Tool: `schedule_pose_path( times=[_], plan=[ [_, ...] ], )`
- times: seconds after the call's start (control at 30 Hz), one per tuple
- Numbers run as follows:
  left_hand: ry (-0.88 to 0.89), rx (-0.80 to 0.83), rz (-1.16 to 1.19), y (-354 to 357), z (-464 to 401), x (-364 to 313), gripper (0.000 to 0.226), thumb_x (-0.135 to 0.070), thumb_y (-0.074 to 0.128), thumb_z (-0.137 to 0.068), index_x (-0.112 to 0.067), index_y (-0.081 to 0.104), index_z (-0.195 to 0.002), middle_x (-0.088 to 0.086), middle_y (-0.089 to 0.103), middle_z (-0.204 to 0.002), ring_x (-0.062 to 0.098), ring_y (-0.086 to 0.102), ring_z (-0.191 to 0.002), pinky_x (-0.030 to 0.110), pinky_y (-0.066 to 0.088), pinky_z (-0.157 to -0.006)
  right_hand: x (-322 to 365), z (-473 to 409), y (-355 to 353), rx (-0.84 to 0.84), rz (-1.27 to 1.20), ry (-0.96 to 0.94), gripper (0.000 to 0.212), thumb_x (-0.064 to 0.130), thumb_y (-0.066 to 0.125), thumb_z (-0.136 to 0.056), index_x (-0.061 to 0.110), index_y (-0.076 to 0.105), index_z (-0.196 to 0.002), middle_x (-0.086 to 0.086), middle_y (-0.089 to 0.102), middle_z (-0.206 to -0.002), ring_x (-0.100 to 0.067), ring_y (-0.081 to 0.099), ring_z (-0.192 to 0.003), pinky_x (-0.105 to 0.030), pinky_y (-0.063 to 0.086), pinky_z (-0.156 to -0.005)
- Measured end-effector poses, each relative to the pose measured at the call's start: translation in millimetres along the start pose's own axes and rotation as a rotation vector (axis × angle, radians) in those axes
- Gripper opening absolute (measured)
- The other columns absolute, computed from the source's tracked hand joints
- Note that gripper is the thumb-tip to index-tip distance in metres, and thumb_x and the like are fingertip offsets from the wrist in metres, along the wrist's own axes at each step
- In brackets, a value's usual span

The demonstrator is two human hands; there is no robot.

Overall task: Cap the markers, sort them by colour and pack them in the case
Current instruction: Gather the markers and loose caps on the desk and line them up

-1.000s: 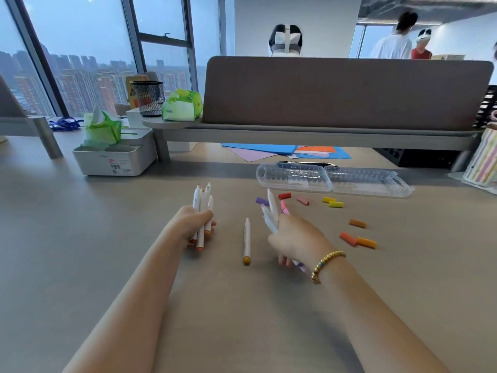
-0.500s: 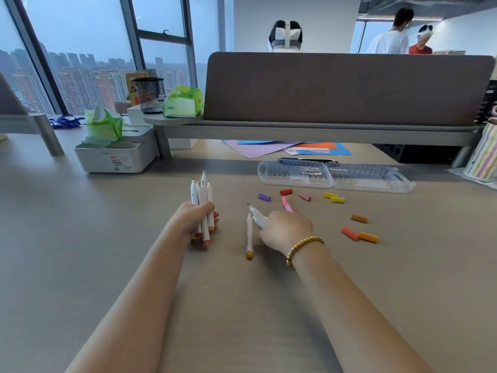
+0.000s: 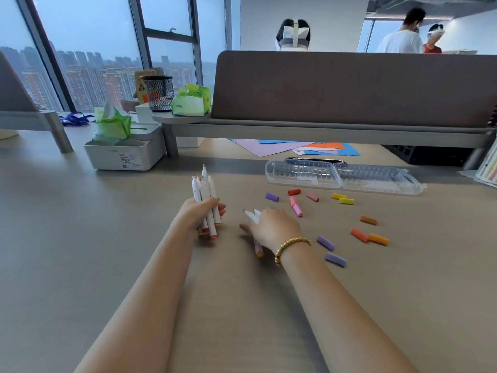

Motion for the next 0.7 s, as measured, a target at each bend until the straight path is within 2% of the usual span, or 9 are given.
schedule_pose_path(
  times=[0.03, 0.1, 0.2, 0.3, 0.37, 0.43, 0.57, 0.63, 0.7],
  plan=[
    [0.005, -0.019, 0.029, -2, -2, 0, 0.007, -0.01, 0.054, -0.092, -0.006, 0.056, -0.086, 0.007, 0.065, -0.081, 0.014, 0.062, -0.073, 0.034, 0.052, -0.082, 2, 1, 0, -0.004, 0.035, -0.024, 0.047, 0.038, 0.048, -0.093, 0.013, 0.048, -0.134, -0.007, 0.054, -0.13, -0.025, 0.054, -0.109, -0.031, 0.043, -0.081],
    [0.013, -0.038, 0.058, -5, -3, 0, 0.006, -0.01, 0.055, -0.092, -0.006, 0.056, -0.087, 0.006, 0.065, -0.081, 0.014, 0.062, -0.072, 0.034, 0.053, -0.079, 2, 4, -3, -0.012, 0.047, -0.033, 0.035, 0.022, 0.045, -0.095, 0.009, 0.051, -0.126, -0.01, 0.056, -0.123, -0.026, 0.055, -0.109, -0.031, 0.044, -0.08],
    [0.039, -0.039, 0.069, -2, -1, -3, 0.006, -0.01, 0.055, -0.092, -0.005, 0.056, -0.095, 0.005, 0.065, -0.08, 0.013, 0.062, -0.072, 0.032, 0.053, -0.074, 2, 7, -5, -0.044, 0.097, -0.039, 0.028, 0.019, 0.046, -0.095, 0.009, 0.055, -0.119, -0.01, 0.061, -0.115, -0.026, 0.059, -0.105, -0.029, 0.04, -0.072],
    [0.081, -0.048, 0.059, 3, 2, -5, 0.01, -0.011, 0.057, -0.091, -0.006, 0.056, -0.099, 0.005, 0.065, -0.08, 0.013, 0.062, -0.07, 0.031, 0.053, -0.072, 5, 10, -4, -0.055, 0.11, -0.072, 0.036, 0.017, 0.046, -0.094, 0.014, 0.05, -0.13, -0.009, 0.061, -0.115, -0.027, 0.059, -0.104, -0.028, 0.039, -0.072],
    [0.118, -0.056, 0.051, 6, 5, -7, 0.009, -0.012, 0.057, -0.09, -0.008, 0.055, -0.098, 0.003, 0.065, -0.079, 0.011, 0.062, -0.069, 0.029, 0.053, -0.066, 8, 10, -6, -0.064, 0.088, -0.14, 0.051, 0.013, 0.044, -0.095, 0.025, 0.033, -0.143, -0.009, 0.058, -0.116, -0.025, 0.06, -0.096, -0.029, 0.042, -0.07],
    [0.165, -0.064, 0.043, 9, 10, -12, 0.013, -0.012, 0.057, -0.09, -0.008, 0.055, -0.103, 0.002, 0.066, -0.081, 0.01, 0.062, -0.071, 0.027, 0.05, -0.058, 5, 13, -22, -0.172, -0.058, -0.153, 0.049, 0.014, 0.048, -0.095, 0.019, 0.032, -0.141, -0.009, 0.059, -0.111, -0.021, 0.057, -0.083, -0.027, 0.042, -0.068],
    [0.24, -0.072, 0.044, 17, 18, -20, 0.017, -0.014, 0.058, -0.089, -0.012, 0.059, -0.106, 0.001, 0.069, -0.09, 0.01, 0.061, -0.073, 0.024, 0.042, -0.054, -8, 14, -47, -0.418, -0.662, -0.161, 0.031, 0.015, 0.054, -0.093, 0.006, 0.046, -0.122, -0.006, 0.059, -0.096, -0.011, 0.051, -0.075, -0.013, 0.039, -0.064],
    [0.273, -0.059, 0.054, 23, 23, -19, 0.014, -0.012, 0.058, -0.089, -0.014, 0.061, -0.102, -0.001, 0.069, -0.087, 0.01, 0.06, -0.071, 0.024, 0.041, -0.054, -14, 16, -55, -0.565, -0.878, -0.187, 0.027, 0.017, 0.054, -0.094, 0.001, 0.053, -0.116, 0.0, 0.054, -0.081, -0.004, 0.048, -0.065, -0.005, 0.038, -0.055],
    [0.317, -0.05, 0.06, 29, 27, -18, 0.01, -0.008, 0.06, -0.087, -0.017, 0.061, -0.092, -0.002, 0.067, -0.081, 0.009, 0.057, -0.065, 0.024, 0.041, -0.053, -18, 18, -54, -0.648, -0.978, -0.186, 0.027, 0.021, 0.054, -0.094, 0.0, 0.055, -0.111, -0.001, 0.054, -0.079, -0.003, 0.049, -0.063, -0.004, 0.04, -0.054]
  ],
)
Point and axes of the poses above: each hand's wrist, its own z-axis away from the middle knuckle, its own y-axis out of the palm, x = y × z, the point moved 9 cm from there along -z, towards the middle knuckle
